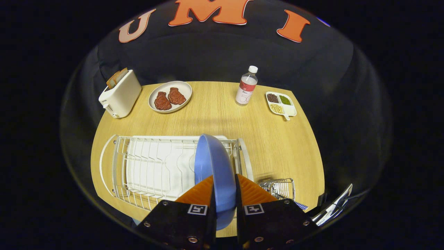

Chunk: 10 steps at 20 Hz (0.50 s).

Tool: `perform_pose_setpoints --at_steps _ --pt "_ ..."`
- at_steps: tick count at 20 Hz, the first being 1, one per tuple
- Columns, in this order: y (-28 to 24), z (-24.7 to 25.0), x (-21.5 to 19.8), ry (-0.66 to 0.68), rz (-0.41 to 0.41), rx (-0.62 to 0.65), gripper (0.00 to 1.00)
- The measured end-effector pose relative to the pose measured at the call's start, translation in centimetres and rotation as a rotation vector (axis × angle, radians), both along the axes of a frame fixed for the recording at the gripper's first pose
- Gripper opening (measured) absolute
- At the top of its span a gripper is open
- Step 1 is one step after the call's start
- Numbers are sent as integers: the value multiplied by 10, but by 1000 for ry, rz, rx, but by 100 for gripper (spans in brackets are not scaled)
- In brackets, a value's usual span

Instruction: Take the plate from the dish rack, then take the spoon from the basket and place it into the plate.

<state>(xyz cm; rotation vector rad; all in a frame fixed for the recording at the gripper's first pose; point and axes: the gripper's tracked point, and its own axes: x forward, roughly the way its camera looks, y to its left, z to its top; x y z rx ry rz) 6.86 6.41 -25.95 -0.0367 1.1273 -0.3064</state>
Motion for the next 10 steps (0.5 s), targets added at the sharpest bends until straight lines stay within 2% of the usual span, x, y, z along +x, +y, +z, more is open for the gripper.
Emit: perform_pose_setpoints --at_steps 4,5,8,10 --pt "-6 25 12 -55 13 -64 24" --pt "-7 30 9 -71 8 -58 19" --pt "-19 36 -6 -91 -1 -68 19" --pt "-20 41 -22 -98 -1 -21 19"
